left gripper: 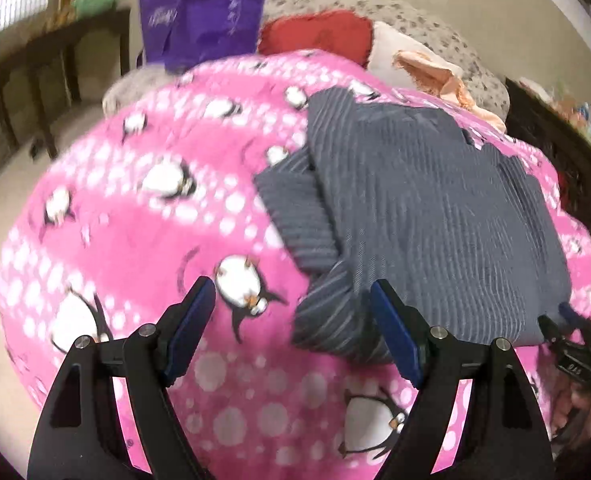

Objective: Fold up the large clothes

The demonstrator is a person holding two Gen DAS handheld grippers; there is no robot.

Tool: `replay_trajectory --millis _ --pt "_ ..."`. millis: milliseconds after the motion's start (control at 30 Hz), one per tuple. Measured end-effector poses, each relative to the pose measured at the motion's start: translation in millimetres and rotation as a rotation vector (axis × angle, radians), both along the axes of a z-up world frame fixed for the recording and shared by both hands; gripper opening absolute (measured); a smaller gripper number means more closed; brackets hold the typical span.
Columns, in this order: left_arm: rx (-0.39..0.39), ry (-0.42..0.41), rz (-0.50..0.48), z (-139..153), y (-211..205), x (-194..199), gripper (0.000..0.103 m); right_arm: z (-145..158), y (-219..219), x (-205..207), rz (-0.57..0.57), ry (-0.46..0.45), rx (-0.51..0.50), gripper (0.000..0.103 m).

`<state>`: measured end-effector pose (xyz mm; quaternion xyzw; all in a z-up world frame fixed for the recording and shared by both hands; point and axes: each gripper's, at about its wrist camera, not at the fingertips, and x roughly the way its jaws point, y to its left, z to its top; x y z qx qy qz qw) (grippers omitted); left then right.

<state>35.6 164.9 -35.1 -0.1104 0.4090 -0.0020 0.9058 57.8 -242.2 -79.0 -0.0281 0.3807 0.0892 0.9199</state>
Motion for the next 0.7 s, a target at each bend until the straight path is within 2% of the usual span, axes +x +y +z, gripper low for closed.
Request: replay_trajectory --millis 167,300,433,533,567,633,700 --pt "-0.015 -0.021 0.0 11 0 12 0.08 0 0 0 -0.001 0.0 0.0 0.099" --pt "0.021 0.005 0.009 18 6 53 0.08 0 1 0 0.0 -0.001 0.0 0.099" --pt "-0.079 0.095 -0.006 4 19 105 0.08 0 0 0 0.001 0.0 0.001 0.099" --pt "-0.141 0.102 -0.013 -5 26 116 0.08 0 1 0 0.001 -0.001 0.001 0.099" --pt "-0.183 0.104 -0.02 -8 28 116 0.08 0 0 0 0.001 0.0 0.001 0.099" --pt "-0.25 0.097 -0.06 -11 29 112 0.08 0 1 0 0.0 -0.001 0.003 0.099" --pt "-0.295 0.128 -0.111 -23 29 115 0.08 0 1 0 0.001 0.0 0.003 0.099"
